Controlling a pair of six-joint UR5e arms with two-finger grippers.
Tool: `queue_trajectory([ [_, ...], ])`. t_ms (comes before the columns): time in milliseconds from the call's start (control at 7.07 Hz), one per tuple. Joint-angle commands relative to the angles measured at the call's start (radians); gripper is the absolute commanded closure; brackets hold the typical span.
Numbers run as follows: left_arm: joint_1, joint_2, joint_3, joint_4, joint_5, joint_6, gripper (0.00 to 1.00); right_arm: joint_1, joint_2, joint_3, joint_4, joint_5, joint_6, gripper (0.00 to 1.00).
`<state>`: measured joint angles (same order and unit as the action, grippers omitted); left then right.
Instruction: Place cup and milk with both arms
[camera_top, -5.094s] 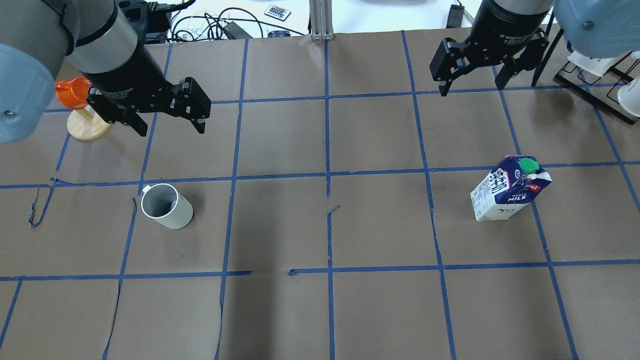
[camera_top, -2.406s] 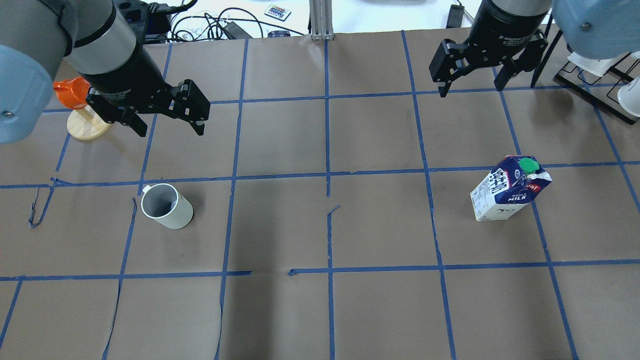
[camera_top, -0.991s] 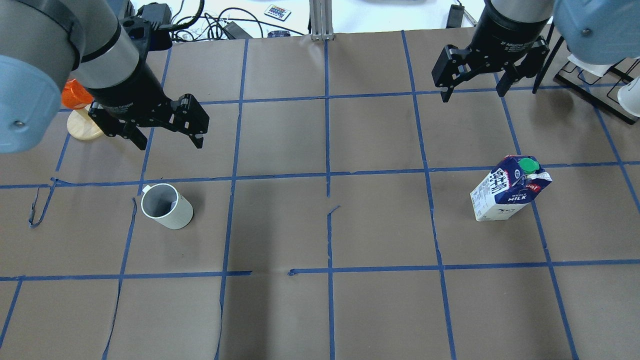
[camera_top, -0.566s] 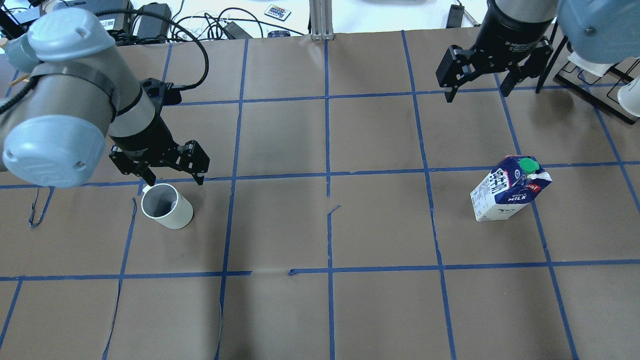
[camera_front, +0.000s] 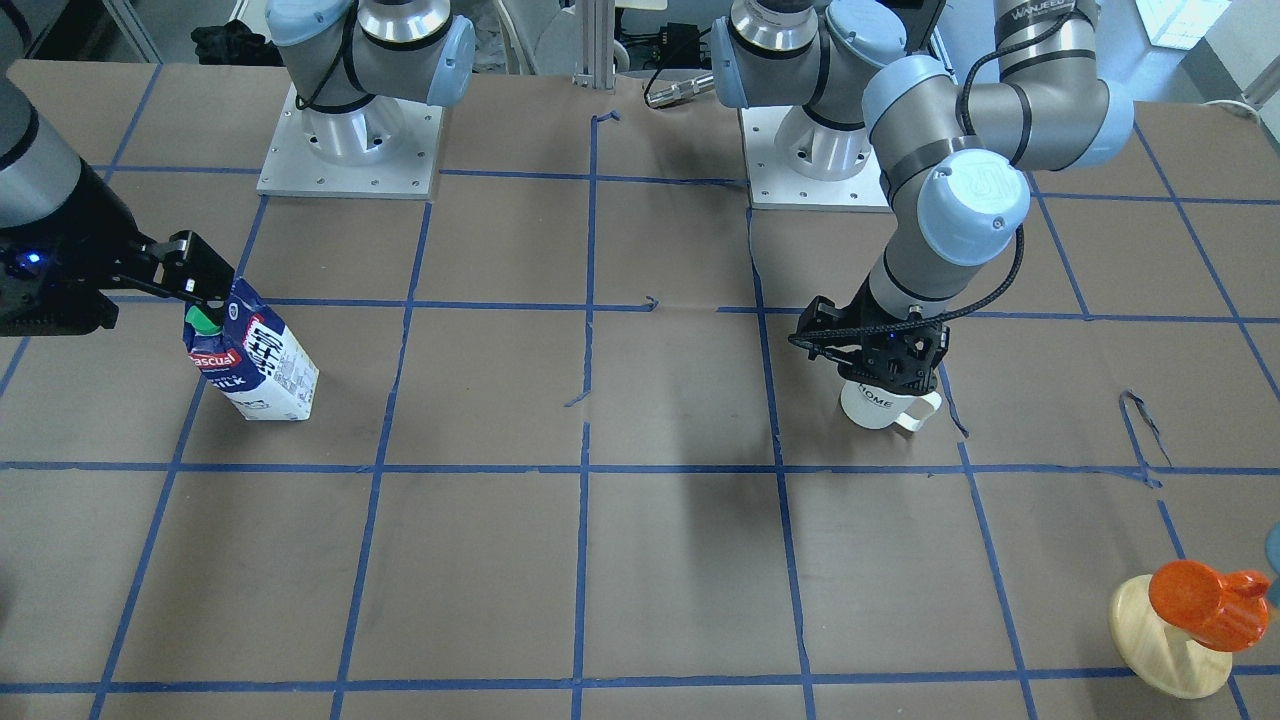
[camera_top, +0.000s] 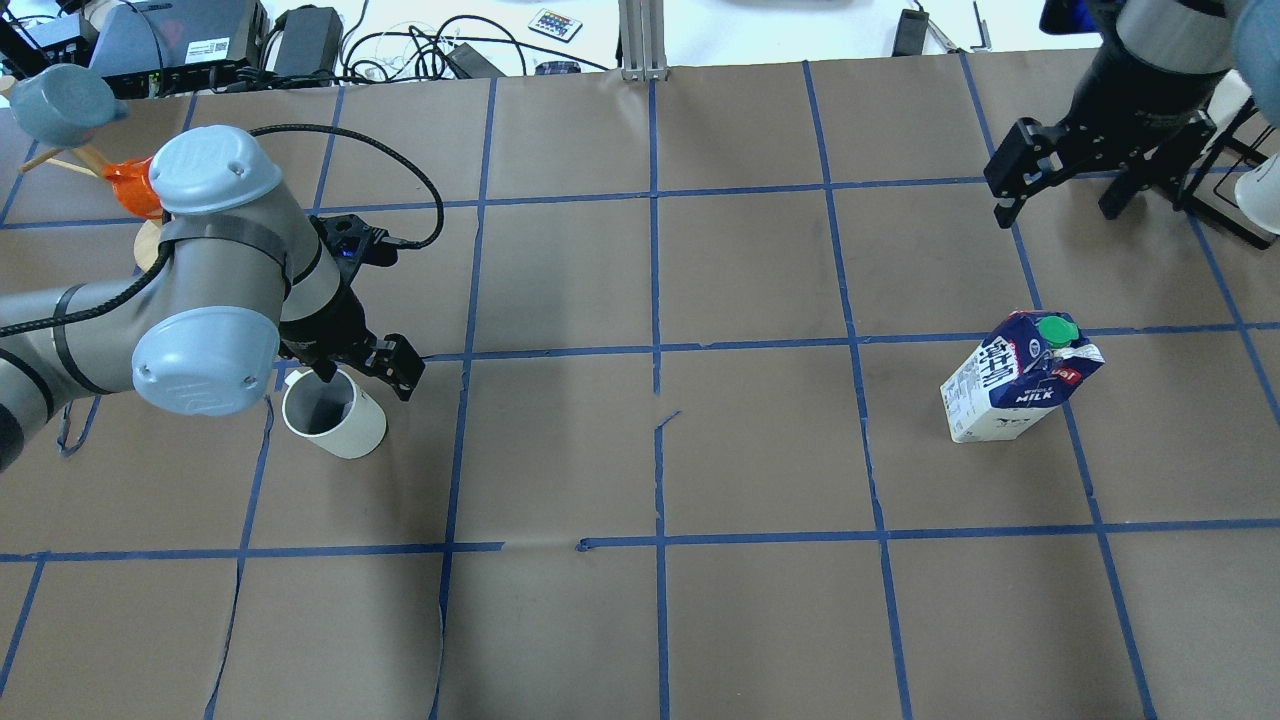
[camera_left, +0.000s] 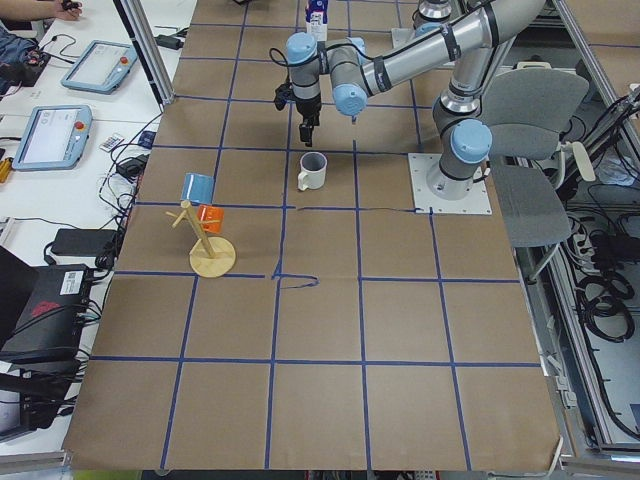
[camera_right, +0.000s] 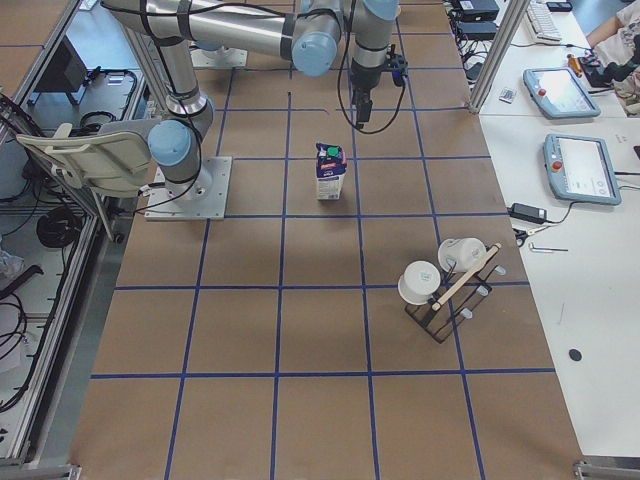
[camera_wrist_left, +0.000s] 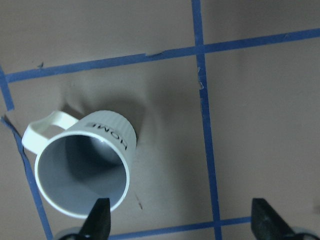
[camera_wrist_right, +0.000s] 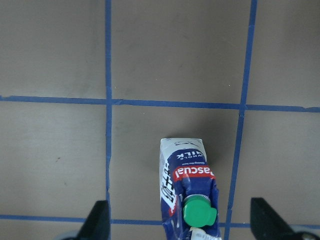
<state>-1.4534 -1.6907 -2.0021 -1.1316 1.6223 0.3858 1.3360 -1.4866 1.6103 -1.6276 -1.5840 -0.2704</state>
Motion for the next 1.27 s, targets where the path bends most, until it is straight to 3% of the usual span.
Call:
queue_trajectory([
  [0,0.028,-0.024,-0.017,-0.019,0.03,-0.037,0.0,-0.04,0.0,0.165,-0.142,-0.011,-0.012,0.0],
  [142,0.036,-0.042,-0.017,-0.028,0.03,-0.082,0.05,-0.052,-0.003,0.23,-0.213,-0.011,-0.012,0.0],
  [283,0.036,-0.05,-0.017,-0.028,0.028,-0.079,0.59,-0.055,-0.001,0.268,-0.227,-0.01,-0.01,0.0],
  [425,0.038,-0.052,-0.015,-0.028,0.028,-0.079,1.0,-0.055,-0.003,0.29,-0.224,-0.013,-0.021,0.0],
  [708,0.036,-0.049,-0.009,-0.027,0.022,-0.088,1.0,-0.055,-0.003,0.304,-0.224,-0.025,-0.035,0.0],
  [991,0.013,-0.046,0.019,-0.022,0.01,-0.3,1.0,-0.054,-0.004,0.306,-0.221,-0.025,-0.03,0.0],
  [1132,-0.019,-0.041,0.055,-0.046,-0.037,-0.38,1.0,-0.055,-0.004,0.304,-0.222,-0.025,-0.032,0.05],
])
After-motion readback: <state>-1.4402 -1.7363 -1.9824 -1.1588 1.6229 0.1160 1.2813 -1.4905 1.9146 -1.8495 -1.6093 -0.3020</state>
